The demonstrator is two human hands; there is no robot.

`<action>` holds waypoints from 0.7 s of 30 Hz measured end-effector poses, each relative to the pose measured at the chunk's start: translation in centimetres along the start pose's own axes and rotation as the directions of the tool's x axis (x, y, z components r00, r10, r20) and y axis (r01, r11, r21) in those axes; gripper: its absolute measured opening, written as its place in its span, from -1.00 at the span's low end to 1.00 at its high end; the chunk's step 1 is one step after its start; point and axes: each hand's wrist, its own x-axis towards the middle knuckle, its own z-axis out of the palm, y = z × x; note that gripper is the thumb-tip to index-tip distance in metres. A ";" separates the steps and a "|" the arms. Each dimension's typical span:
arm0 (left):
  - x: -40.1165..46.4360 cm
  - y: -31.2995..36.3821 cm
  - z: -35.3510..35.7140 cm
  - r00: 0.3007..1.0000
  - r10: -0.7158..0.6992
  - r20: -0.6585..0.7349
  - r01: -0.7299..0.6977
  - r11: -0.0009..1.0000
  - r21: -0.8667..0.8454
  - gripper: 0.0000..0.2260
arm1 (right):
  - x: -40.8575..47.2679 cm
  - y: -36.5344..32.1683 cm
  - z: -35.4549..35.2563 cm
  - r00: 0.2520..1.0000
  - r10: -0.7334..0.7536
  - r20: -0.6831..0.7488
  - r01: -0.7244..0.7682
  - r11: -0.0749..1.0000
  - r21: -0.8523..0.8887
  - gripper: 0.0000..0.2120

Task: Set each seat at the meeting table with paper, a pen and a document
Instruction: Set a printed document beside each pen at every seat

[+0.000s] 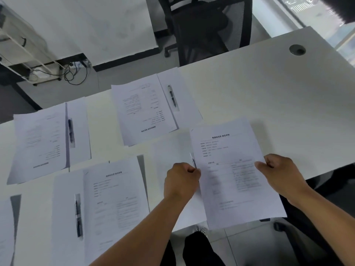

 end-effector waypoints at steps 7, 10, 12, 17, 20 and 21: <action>0.8 0.6 1.8 0.998 -0.008 -0.062 0.019 0.986 0.168 -0.64 | 1.1 0.6 0.2 1.000 0.020 -0.001 -0.020 0.999 -0.040 -0.58; 1.5 0.5 2.6 0.998 0.006 -0.070 0.009 0.978 0.209 -0.66 | 1.4 0.9 0.0 1.000 0.019 -0.005 -0.019 0.998 -0.060 -0.59; 1.9 0.5 3.0 0.997 0.006 -0.082 0.012 0.974 0.226 -0.69 | 1.6 1.0 -0.2 1.000 0.016 -0.009 -0.017 0.997 -0.071 -0.60; 2.3 1.1 3.8 0.995 0.027 -0.096 0.001 0.959 0.284 -0.80 | 2.3 1.2 -0.5 1.000 -0.007 -0.007 0.007 0.996 -0.090 -0.59; 2.3 1.4 4.0 0.994 0.045 -0.102 -0.009 0.945 0.328 -0.82 | 2.6 1.2 -0.3 1.000 -0.012 -0.002 0.012 0.995 -0.095 -0.60; 2.4 1.6 4.1 0.993 0.044 -0.106 -0.006 0.940 0.341 -0.83 | 2.8 1.3 -0.2 1.000 -0.017 -0.004 0.016 0.995 -0.097 -0.60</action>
